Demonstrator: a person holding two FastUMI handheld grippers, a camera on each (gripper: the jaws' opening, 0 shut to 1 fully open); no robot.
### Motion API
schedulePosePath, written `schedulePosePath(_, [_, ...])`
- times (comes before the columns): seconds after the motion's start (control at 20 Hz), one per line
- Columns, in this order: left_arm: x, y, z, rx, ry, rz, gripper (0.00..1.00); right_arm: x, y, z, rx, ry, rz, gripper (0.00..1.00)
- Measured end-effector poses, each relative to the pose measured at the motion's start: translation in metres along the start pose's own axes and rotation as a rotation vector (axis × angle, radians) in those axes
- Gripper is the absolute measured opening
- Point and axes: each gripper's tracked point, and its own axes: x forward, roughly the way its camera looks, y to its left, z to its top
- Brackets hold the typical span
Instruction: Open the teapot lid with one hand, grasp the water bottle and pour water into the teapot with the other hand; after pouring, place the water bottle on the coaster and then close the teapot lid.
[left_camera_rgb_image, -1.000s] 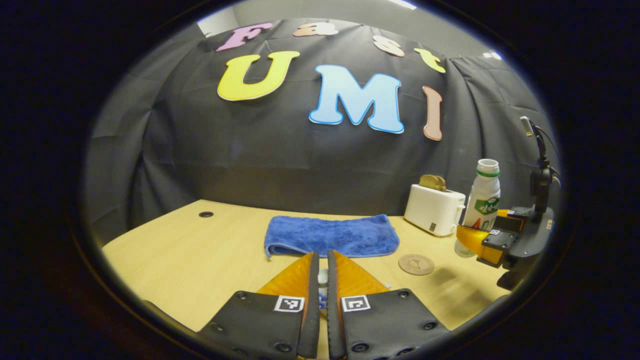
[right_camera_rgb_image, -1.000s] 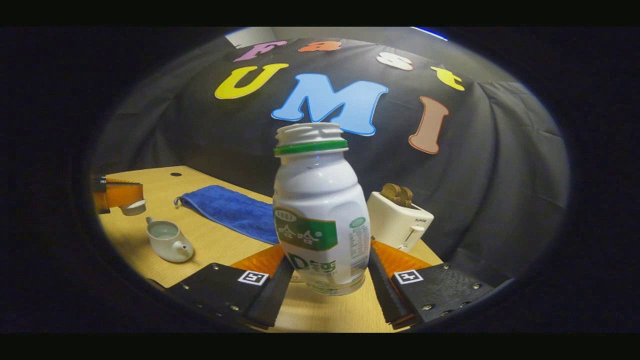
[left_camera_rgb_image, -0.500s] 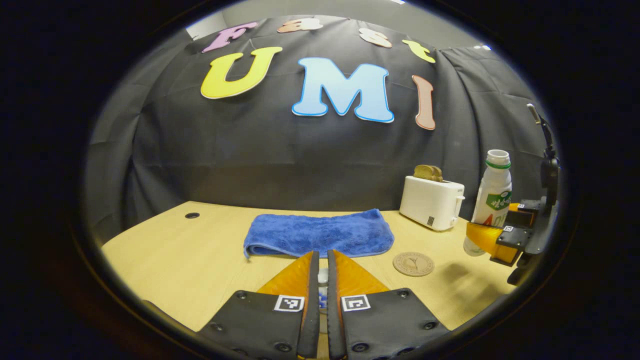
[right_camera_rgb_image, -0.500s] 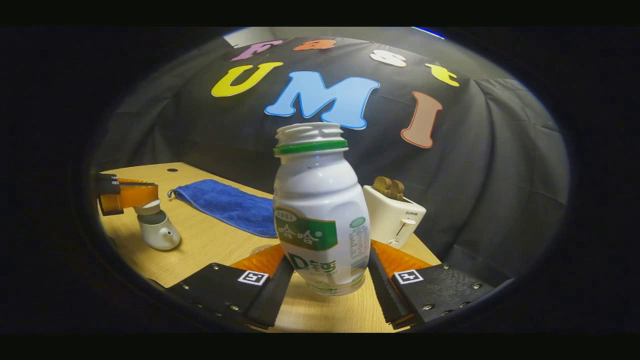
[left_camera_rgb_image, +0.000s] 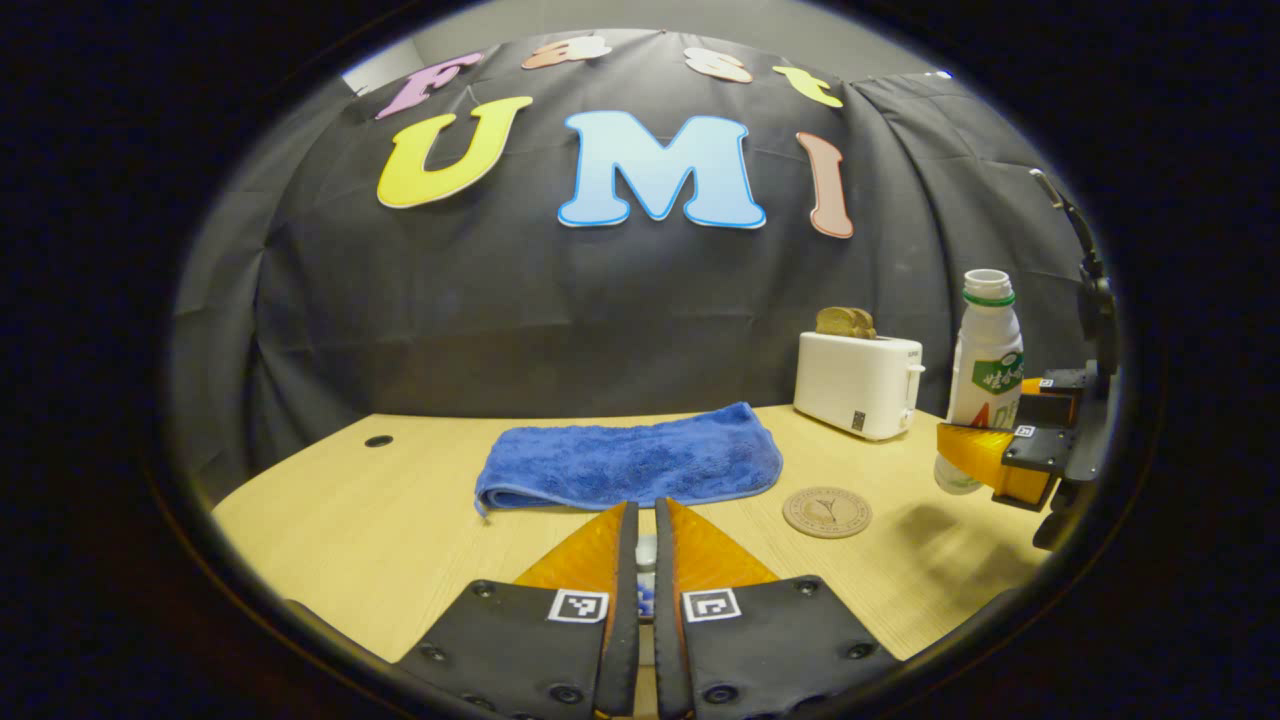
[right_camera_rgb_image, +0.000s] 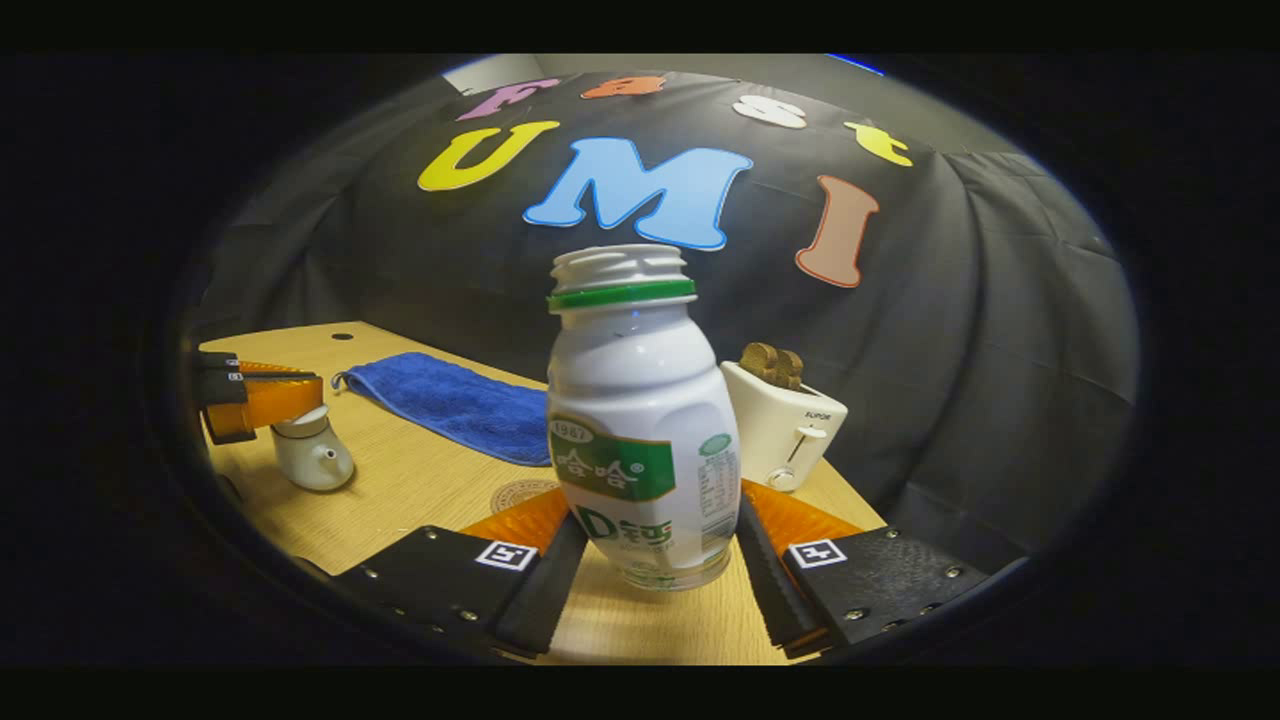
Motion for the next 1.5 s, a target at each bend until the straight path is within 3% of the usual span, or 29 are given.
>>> schedulePosePath(0.15, [-0.001, 0.001, -0.001, 0.005, -0.006, 0.004, 0.10, -0.001, -0.001, 0.001, 0.002, 0.000, -0.001, 0.76])
schedulePosePath(0.3, [-0.001, 0.005, -0.005, 0.014, -0.001, 0.020, 0.17, -0.003, -0.001, 0.005, -0.004, -0.006, -0.004, 0.76])
schedulePosePath(0.65, [0.002, 0.007, -0.013, 0.014, 0.015, 0.026, 0.21, -0.003, 0.004, 0.009, -0.008, -0.010, 0.003, 0.76])
schedulePosePath(0.8, [-0.001, 0.007, -0.005, 0.026, -0.007, 0.034, 0.48, 0.000, 0.008, 0.012, -0.007, -0.010, 0.009, 0.76])
schedulePosePath(0.9, [-0.003, 0.007, -0.001, 0.018, -0.018, 0.029, 0.52, 0.003, 0.012, 0.016, -0.009, -0.014, 0.012, 0.76])
schedulePosePath(1.15, [-0.012, 0.011, 0.006, -0.002, -0.032, 0.019, 0.52, 0.019, 0.031, 0.032, 0.023, -0.026, 0.052, 0.77])
schedulePosePath(1.2, [-0.015, 0.014, 0.008, 0.000, -0.034, 0.020, 0.43, 0.024, 0.036, 0.036, 0.035, -0.026, 0.063, 0.76])
schedulePosePath(1.25, [-0.018, 0.017, 0.011, 0.002, -0.040, 0.019, 0.43, 0.029, 0.041, 0.040, 0.050, -0.029, 0.073, 0.76])
schedulePosePath(1.3, [-0.023, 0.021, 0.014, 0.003, -0.046, 0.021, 0.52, 0.036, 0.045, 0.043, 0.065, -0.029, 0.084, 0.76])
schedulePosePath(1.4, [-0.033, 0.033, 0.020, 0.003, -0.063, 0.031, 0.52, 0.048, 0.055, 0.047, 0.111, -0.030, 0.109, 0.76])
schedulePosePath(1.45, [-0.036, 0.038, 0.022, 0.001, -0.068, 0.036, 0.35, 0.056, 0.061, 0.046, 0.138, -0.026, 0.122, 0.76])
schedulePosePath(1.5, [-0.041, 0.044, 0.024, -0.001, -0.073, 0.042, 0.43, 0.062, 0.065, 0.044, 0.166, -0.020, 0.131, 0.76])
